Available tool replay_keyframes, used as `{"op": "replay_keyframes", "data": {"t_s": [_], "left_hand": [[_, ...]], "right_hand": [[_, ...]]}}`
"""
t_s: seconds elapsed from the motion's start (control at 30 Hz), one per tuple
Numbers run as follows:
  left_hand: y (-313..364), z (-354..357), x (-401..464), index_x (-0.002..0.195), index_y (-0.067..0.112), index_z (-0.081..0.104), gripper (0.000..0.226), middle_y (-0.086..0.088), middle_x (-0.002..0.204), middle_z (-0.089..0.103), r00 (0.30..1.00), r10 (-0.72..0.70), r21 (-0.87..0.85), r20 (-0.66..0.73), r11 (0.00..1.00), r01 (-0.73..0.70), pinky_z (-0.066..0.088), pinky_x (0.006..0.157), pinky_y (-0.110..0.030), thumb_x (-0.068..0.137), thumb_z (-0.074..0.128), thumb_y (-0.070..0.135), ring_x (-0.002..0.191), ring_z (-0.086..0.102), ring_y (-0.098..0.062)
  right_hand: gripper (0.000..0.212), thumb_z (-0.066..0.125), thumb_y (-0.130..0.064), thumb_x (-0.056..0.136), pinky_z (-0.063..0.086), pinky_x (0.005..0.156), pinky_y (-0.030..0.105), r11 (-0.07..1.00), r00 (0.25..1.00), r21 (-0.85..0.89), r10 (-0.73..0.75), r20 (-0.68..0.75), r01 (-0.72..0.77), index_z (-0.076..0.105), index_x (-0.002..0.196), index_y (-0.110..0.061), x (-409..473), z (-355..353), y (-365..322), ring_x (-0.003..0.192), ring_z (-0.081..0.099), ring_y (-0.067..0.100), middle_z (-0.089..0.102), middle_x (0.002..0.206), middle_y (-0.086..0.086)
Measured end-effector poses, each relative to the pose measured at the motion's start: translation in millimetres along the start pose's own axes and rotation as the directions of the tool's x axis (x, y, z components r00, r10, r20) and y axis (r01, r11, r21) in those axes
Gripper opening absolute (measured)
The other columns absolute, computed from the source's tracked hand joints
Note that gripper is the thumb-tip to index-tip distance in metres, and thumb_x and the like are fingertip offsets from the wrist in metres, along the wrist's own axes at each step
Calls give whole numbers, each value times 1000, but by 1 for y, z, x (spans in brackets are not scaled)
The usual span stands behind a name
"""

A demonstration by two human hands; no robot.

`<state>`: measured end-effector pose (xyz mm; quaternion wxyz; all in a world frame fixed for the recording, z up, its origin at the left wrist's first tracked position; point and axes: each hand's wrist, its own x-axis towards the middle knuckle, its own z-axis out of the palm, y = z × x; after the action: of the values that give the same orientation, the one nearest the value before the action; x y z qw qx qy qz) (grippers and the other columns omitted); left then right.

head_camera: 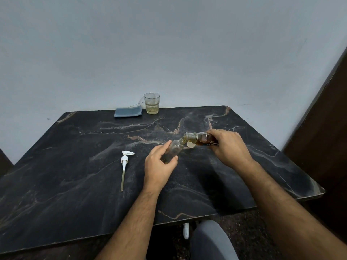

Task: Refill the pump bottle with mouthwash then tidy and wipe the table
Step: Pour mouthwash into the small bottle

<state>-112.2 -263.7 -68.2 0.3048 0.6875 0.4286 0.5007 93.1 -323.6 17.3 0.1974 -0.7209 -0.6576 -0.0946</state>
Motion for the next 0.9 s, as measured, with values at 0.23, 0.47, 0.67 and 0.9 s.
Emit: {"op": "replay_keyframes", "data": {"t_s": [0.23, 0.47, 0.67, 0.9], "left_hand": [[0, -1, 0, 131, 22, 63, 57, 14, 112, 64, 1000, -3, 10, 6, 1000, 3, 39, 90, -2, 77, 79, 15, 105, 59, 2], [1, -1, 0, 132, 23, 63, 57, 15, 112, 64, 1000, -15, 14, 13, 1000, 15, 40, 90, -3, 77, 79, 16, 105, 59, 1], [2, -1, -1, 132, 23, 63, 58, 15, 112, 64, 1000, -10, 19, 15, 1000, 9, 38, 88, 0, 77, 79, 15, 105, 58, 3], [3, -2, -1, 131, 24, 63, 57, 17, 112, 63, 999, -27, 17, 17, 1000, 27, 37, 87, 1, 77, 79, 15, 105, 56, 9]], "right_hand": [[25, 67, -20, 87, 44, 84, 42, 1000, 1000, -11, -4, 1, 4, 62, 110, -27, 1, -2, 0, 93, 63, 23, 68, 99, -6], [25, 66, -20, 88, 43, 85, 42, 1000, 1000, -26, -7, 6, 8, 62, 112, -27, 1, -4, -1, 93, 63, 22, 68, 99, -6], [25, 66, -22, 90, 42, 87, 42, 999, 1000, -36, -5, 19, 6, 61, 114, -27, 1, -6, -1, 95, 63, 21, 68, 102, -6], [24, 62, -20, 89, 45, 86, 43, 999, 1000, -49, -14, 18, 15, 61, 112, -27, 2, -6, -1, 94, 64, 24, 69, 100, -4]]}}
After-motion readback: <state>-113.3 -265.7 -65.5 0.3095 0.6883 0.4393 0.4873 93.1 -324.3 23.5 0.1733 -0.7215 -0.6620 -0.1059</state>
